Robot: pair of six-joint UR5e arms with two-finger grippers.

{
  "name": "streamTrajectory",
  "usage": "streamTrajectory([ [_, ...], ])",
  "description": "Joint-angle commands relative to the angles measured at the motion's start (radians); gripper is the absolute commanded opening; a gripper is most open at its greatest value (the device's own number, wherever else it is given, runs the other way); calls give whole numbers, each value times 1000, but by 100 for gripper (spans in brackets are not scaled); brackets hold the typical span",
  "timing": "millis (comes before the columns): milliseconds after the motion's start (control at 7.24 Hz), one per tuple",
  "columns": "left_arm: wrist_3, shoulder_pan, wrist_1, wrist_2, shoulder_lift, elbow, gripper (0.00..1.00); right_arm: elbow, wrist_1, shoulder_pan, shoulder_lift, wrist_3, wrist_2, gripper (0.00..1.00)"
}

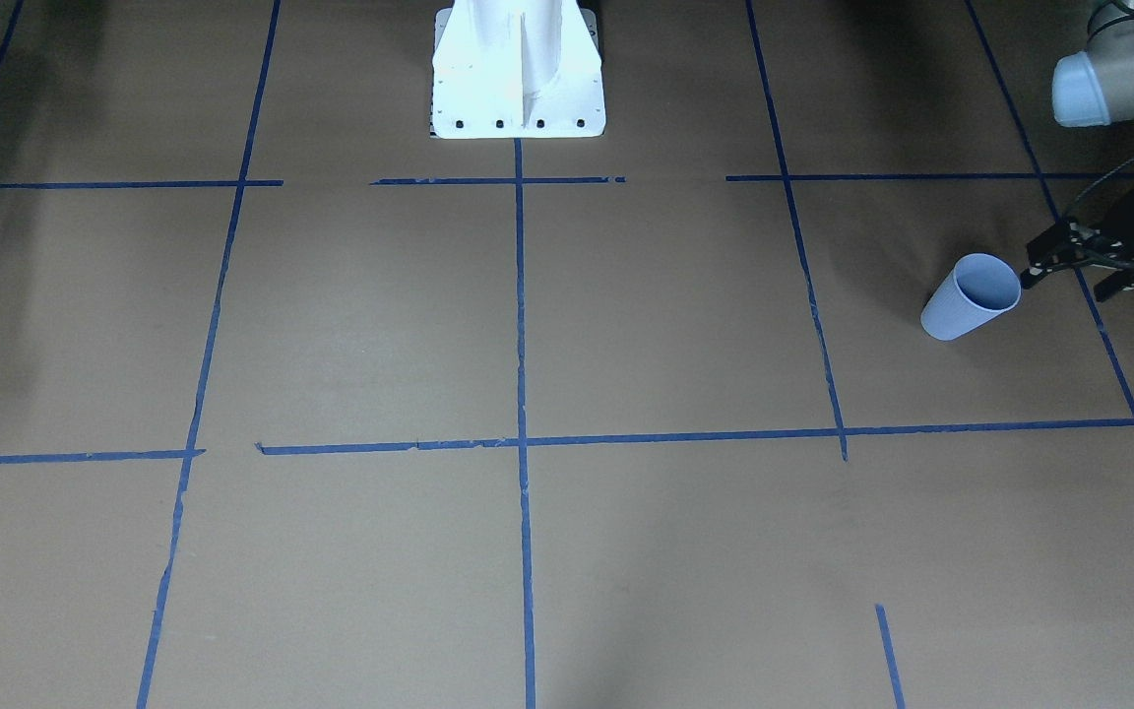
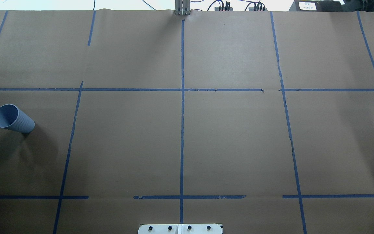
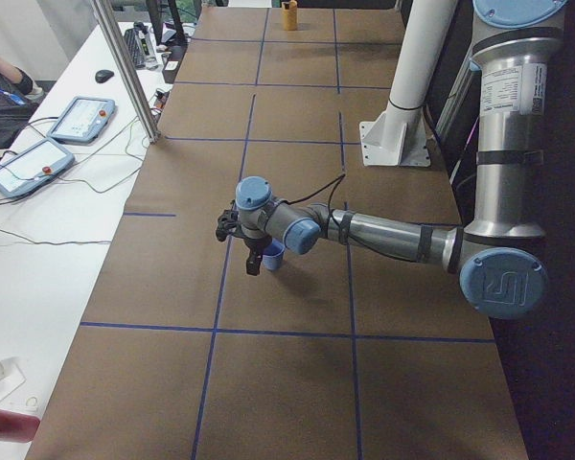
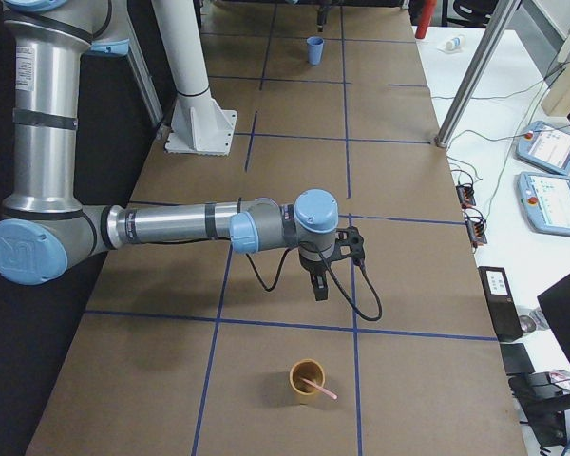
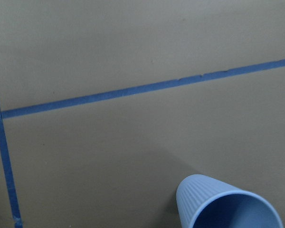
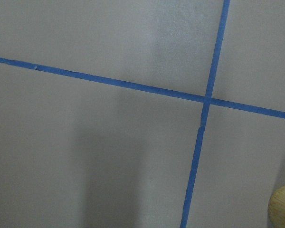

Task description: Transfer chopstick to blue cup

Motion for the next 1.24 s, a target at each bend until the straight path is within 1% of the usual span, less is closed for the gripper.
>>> streamTrajectory([
  [0, -64, 47, -25, 17, 8, 4, 100, 1, 0, -1, 0, 0, 0, 100],
  [138, -71, 65, -24, 31, 8, 6, 100, -1, 0, -1, 0, 0, 0, 100],
  [276, -79, 97, -25, 80, 8, 9, 100, -1, -2, -1, 0, 0, 0, 100],
  [414, -125, 132, -25, 106, 0, 10, 100, -1, 0, -1, -2, 0, 0, 100],
  [553, -156, 150, -25, 110, -4, 10, 85, -1, 0, -1, -3, 0, 0, 100],
  [691, -159, 151, -25, 110, -7, 15, 47, -1, 0, -1, -3, 0, 0, 100],
  [829, -154, 151, -27, 108, -15, 25, 19, -1, -2, -1, -3, 0, 0, 100],
  [967, -154, 151, -27, 108, -24, 36, 8, -1, -2, -1, -3, 0, 0, 100],
  [1105, -153, 153, -27, 108, -30, 45, 7, -1, 0, -1, -3, 0, 0, 100],
])
